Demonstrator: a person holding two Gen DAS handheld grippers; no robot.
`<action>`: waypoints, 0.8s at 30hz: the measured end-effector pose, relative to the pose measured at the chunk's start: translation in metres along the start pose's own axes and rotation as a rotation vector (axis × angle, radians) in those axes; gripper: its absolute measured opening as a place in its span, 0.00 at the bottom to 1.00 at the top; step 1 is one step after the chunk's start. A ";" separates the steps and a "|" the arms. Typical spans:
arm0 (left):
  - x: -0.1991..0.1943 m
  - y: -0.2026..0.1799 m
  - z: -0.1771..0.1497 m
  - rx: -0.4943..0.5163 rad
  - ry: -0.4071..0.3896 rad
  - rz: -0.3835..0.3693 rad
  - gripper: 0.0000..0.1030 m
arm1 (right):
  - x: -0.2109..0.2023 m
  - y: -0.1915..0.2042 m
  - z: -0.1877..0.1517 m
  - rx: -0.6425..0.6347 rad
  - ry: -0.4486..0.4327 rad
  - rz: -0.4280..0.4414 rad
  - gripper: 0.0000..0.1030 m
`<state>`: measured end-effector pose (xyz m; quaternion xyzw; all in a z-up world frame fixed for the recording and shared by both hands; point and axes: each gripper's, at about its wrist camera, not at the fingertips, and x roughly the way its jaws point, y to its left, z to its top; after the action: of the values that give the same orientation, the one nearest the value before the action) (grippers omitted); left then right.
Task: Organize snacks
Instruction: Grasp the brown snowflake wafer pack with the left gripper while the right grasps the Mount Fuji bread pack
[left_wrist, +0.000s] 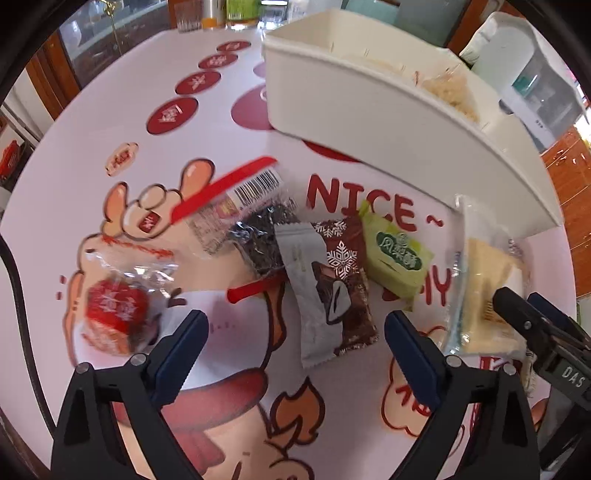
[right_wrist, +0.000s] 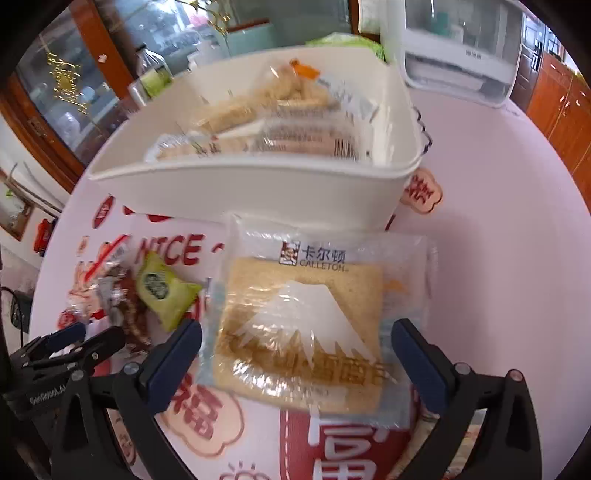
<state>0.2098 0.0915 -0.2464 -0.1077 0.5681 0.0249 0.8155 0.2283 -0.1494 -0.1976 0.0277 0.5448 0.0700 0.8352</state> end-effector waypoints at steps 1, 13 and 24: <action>0.002 -0.002 0.002 -0.001 0.003 0.000 0.92 | 0.004 0.000 -0.001 0.001 -0.001 -0.010 1.00; 0.021 -0.026 0.005 0.048 -0.048 0.129 0.89 | 0.018 0.022 -0.004 -0.082 -0.066 -0.156 1.00; 0.027 -0.021 0.025 0.069 -0.063 0.113 0.67 | 0.032 0.031 0.014 -0.093 -0.002 -0.218 1.00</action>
<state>0.2458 0.0741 -0.2606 -0.0463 0.5478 0.0548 0.8335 0.2510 -0.1137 -0.2166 -0.0707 0.5398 0.0040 0.8388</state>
